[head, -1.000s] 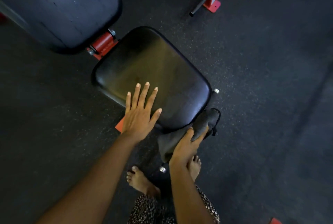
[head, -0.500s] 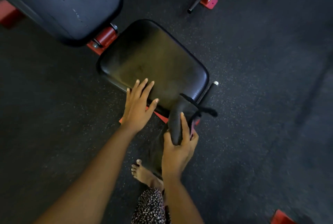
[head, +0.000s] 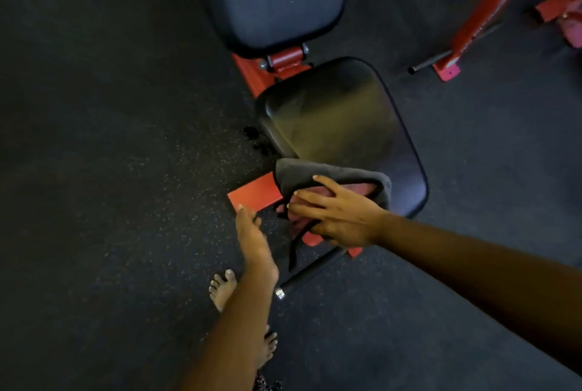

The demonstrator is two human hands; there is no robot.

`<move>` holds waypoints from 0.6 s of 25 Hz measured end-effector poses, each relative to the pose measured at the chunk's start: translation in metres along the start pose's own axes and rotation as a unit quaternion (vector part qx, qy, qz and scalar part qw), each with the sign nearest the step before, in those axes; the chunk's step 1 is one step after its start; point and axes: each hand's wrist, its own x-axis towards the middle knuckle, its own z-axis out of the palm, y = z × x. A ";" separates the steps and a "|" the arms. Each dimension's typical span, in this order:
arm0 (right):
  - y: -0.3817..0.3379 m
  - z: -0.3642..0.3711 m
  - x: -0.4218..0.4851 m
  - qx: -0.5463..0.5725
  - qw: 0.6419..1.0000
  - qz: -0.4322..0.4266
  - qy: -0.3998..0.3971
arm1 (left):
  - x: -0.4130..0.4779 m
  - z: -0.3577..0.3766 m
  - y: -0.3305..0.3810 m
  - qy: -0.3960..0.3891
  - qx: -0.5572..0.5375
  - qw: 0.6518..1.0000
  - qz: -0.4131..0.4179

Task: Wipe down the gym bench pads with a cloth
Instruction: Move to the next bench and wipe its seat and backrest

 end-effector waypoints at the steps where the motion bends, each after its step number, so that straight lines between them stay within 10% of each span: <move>1: 0.010 -0.003 0.017 -0.011 0.999 -0.023 -0.024 | -0.005 0.004 0.000 0.012 -0.015 1.000 -0.013; 15: 0.170 -0.037 0.172 0.130 0.986 -0.064 -0.082 | 0.030 0.127 0.012 0.063 -0.066 0.995 0.036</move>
